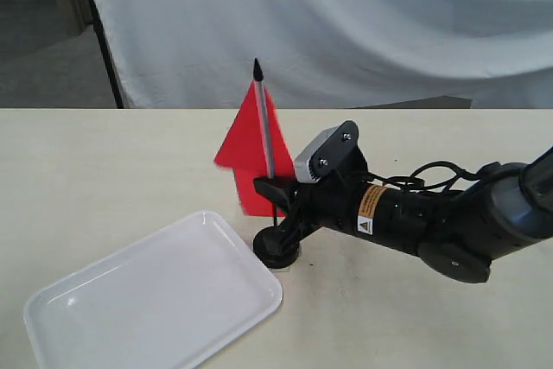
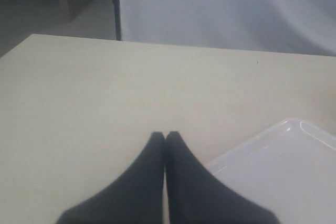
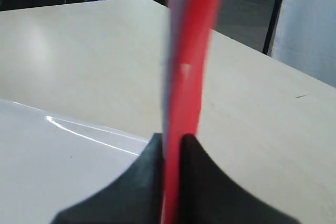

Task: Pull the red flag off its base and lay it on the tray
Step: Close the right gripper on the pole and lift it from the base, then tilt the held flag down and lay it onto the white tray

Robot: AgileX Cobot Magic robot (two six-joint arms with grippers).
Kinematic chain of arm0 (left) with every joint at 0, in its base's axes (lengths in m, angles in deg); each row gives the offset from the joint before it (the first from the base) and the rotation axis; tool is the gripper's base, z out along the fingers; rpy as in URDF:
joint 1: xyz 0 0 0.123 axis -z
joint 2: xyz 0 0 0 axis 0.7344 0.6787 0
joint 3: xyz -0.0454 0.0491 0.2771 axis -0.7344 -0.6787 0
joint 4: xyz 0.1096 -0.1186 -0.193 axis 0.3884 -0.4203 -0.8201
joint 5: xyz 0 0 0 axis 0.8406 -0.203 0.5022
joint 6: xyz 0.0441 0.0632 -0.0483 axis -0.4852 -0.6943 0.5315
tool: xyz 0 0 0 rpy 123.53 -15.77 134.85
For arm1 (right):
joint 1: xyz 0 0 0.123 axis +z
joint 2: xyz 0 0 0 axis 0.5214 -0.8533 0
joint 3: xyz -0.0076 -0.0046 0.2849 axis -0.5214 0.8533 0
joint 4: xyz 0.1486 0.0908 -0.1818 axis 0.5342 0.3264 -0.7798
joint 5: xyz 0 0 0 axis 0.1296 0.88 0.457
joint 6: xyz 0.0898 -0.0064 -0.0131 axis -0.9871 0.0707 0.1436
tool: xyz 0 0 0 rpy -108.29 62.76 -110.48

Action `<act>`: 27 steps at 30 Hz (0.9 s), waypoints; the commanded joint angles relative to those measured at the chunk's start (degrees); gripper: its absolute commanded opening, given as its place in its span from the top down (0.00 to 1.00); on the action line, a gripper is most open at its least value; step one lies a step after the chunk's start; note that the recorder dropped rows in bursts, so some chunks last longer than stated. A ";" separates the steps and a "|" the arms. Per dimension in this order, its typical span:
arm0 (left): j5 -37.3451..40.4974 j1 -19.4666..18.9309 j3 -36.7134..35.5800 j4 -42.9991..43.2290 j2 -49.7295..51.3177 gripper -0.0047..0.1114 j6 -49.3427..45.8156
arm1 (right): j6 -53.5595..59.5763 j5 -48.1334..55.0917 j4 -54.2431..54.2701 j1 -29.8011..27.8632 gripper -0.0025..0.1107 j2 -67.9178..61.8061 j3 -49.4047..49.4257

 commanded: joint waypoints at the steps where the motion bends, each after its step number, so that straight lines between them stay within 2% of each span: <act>1: -0.21 0.22 -0.13 -0.01 -0.13 0.96 -0.29 | 0.17 0.22 -0.80 0.09 0.98 -0.05 -0.34; 8: -0.21 0.22 -0.13 -0.01 -0.13 0.96 -0.29 | 2.29 1.70 -3.35 -0.31 0.98 6.85 0.47; 11: -0.21 0.22 -0.13 -0.01 -0.13 0.96 -0.29 | 1.69 9.99 -2.69 -0.70 0.98 14.28 -2.05; 13: -0.21 0.22 -0.13 -0.01 -0.13 0.96 -0.29 | 2.13 20.92 -6.08 1.82 0.98 18.23 -5.05; 14: -0.21 0.22 -0.13 -0.01 -0.13 0.96 -0.29 | 3.23 33.11 -9.48 5.39 0.98 19.92 -8.15; 15: -0.21 0.22 -0.13 -0.01 -0.13 0.96 -0.29 | 4.32 38.82 -10.79 7.13 0.98 20.16 -9.54; 16: -0.21 0.22 -0.13 -0.01 -0.13 0.96 -0.29 | 8.14 51.70 -13.07 12.04 0.98 20.11 -12.97; 18: -0.21 0.22 -0.13 -0.01 -0.13 0.96 -0.29 | 16.25 66.63 -13.93 18.54 0.98 18.49 -16.76; 22: -0.21 0.22 -0.13 -0.01 -0.13 0.96 -0.29 | 19.69 79.57 -22.74 27.15 0.98 12.84 -19.80; 27: -0.21 0.22 -0.13 -0.01 -0.13 0.96 -0.29 | 19.55 88.12 -29.73 33.59 0.98 5.26 -22.62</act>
